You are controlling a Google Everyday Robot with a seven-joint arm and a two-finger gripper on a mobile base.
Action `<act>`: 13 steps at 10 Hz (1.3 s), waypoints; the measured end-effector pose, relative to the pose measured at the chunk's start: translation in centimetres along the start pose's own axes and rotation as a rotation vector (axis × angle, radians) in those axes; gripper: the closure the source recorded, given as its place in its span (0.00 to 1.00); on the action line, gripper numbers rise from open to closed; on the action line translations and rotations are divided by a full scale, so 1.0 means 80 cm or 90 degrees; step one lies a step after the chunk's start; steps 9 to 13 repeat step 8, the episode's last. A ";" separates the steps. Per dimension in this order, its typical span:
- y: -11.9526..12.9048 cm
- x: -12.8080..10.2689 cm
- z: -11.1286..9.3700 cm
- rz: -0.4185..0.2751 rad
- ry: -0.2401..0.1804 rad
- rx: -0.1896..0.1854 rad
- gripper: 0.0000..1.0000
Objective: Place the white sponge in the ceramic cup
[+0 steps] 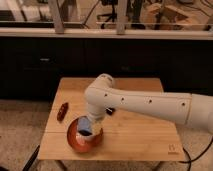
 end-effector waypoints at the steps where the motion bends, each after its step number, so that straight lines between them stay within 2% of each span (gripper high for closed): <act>1: 0.000 0.000 0.000 -0.001 0.001 0.000 0.20; 4: 0.000 0.003 0.001 0.004 -0.013 0.001 0.20; 6: -0.001 0.024 -0.001 0.022 -0.059 0.007 0.20; 8: -0.002 0.046 -0.014 0.021 -0.092 0.022 0.20; 13: -0.002 0.046 -0.014 0.021 -0.092 0.022 0.20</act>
